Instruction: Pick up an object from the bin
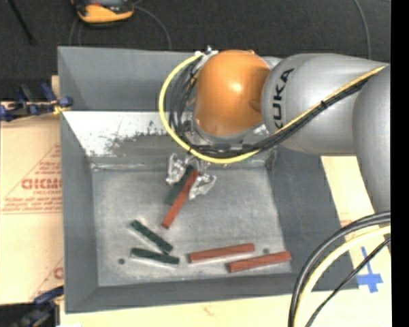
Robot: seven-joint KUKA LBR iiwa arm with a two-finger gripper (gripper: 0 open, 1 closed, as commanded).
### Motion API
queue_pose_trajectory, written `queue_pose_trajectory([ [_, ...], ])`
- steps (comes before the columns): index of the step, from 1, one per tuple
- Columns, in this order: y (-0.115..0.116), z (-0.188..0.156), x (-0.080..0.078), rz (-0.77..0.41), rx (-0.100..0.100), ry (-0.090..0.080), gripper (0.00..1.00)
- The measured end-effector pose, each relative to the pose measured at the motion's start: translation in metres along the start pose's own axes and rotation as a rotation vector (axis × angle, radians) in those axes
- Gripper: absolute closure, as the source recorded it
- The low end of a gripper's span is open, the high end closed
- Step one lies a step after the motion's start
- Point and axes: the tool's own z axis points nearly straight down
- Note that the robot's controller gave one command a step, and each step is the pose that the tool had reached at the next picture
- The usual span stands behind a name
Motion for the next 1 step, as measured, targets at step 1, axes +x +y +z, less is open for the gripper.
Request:
queue_pose_trajectory([
  [1,-0.0007,-0.0055,-0.0002,0.002,0.002,-0.001,1.00],
])
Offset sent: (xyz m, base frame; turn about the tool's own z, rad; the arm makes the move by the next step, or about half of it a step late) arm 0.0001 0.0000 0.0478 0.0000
